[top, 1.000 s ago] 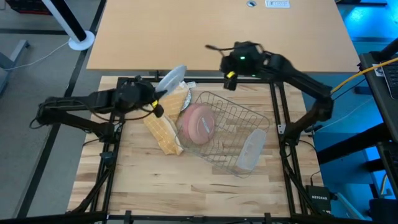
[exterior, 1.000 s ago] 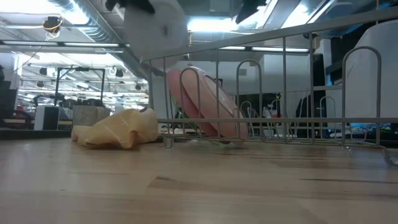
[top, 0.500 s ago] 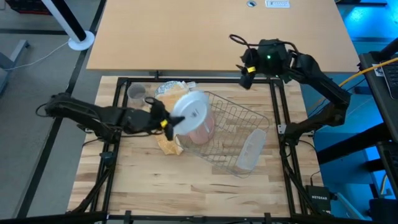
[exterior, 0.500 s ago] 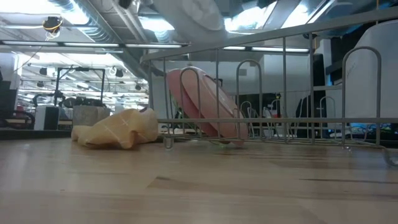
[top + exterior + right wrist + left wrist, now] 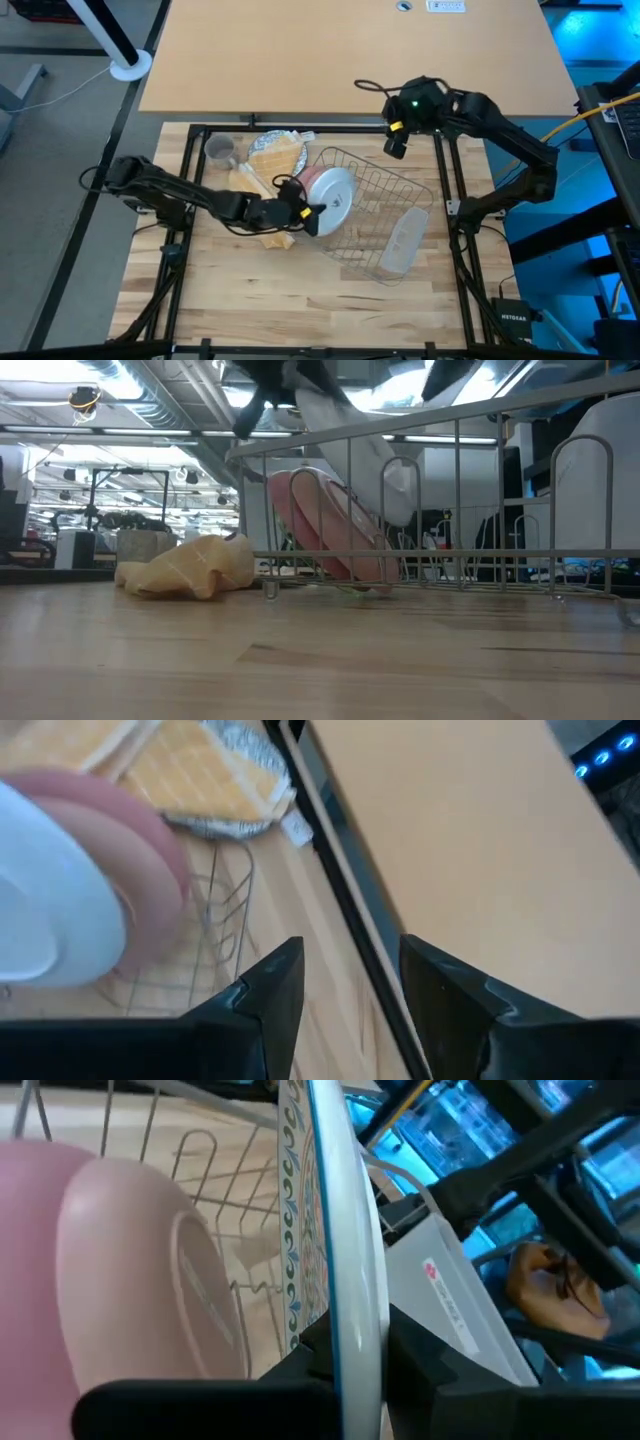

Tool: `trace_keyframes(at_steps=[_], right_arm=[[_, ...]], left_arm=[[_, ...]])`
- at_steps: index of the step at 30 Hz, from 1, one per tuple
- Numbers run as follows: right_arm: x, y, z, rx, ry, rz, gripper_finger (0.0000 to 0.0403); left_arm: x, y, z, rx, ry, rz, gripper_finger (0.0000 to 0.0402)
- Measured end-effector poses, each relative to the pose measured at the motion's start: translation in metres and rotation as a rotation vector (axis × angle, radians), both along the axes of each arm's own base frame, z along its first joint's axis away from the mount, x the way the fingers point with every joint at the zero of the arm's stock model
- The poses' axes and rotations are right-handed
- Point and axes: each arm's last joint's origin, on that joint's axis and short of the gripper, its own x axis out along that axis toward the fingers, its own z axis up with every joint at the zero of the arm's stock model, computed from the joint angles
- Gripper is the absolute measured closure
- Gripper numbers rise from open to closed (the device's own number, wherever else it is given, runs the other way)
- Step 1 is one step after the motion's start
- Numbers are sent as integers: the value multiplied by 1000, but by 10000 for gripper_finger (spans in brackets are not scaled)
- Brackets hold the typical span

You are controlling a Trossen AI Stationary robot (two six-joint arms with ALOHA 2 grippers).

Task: Sort dishes
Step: Put the orange patterned white plate into the dish rack

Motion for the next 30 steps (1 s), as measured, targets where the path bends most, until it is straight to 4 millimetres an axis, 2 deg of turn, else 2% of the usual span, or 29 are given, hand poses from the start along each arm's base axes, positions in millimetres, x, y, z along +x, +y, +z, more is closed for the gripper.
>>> trace_keyframes(at_steps=[8, 15, 22, 30], right_arm=[[9, -4, -34, 33, 97, 10, 233], [11, -5, -59, 41, 195, 45, 233], [7, -6, -58, -27, 236, 2, 233], [-17, 1, -38, -134, 192, -71, 233]], left_arm=[[13, 6, -18, -61, -6, 52, 371], [16, 10, -9, -46, -80, 56, 371], [15, 12, -10, -22, -47, 51, 371], [13, 13, -13, -26, -11, 65, 371]])
